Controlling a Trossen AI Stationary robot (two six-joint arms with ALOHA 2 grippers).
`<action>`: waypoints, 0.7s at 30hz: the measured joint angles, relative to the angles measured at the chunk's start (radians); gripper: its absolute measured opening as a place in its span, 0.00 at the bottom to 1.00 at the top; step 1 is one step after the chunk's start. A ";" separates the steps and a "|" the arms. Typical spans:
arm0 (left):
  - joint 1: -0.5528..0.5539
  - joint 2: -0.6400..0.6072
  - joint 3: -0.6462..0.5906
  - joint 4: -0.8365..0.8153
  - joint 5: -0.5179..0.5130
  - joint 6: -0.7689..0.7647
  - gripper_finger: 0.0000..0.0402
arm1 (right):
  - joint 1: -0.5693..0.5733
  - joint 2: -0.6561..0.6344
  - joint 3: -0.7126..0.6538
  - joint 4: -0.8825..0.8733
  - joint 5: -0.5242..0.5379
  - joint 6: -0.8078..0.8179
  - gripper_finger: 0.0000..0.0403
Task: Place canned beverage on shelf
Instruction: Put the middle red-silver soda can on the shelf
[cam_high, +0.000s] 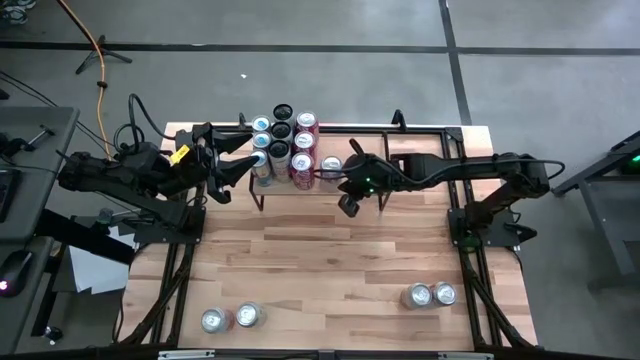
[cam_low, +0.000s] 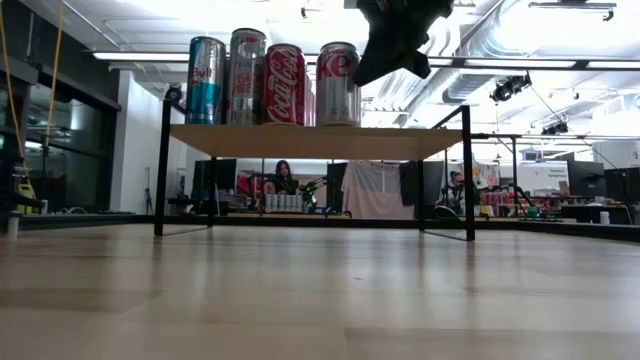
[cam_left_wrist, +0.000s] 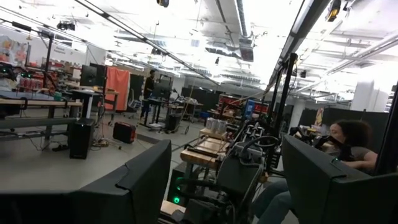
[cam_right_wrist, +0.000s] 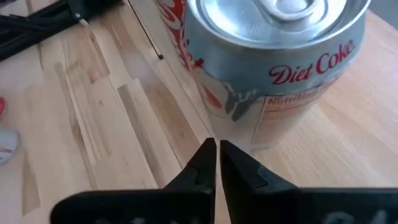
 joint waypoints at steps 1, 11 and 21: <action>0.000 0.000 0.000 0.000 0.000 0.003 0.60 | -0.001 0.000 0.000 0.003 0.000 0.007 0.02; 0.000 0.000 0.000 -0.001 -0.005 0.002 0.60 | -0.059 0.006 0.000 0.008 0.014 -0.004 0.00; 0.000 0.000 0.000 -0.001 -0.005 0.001 0.60 | -0.126 0.006 0.000 0.092 0.026 -0.052 0.00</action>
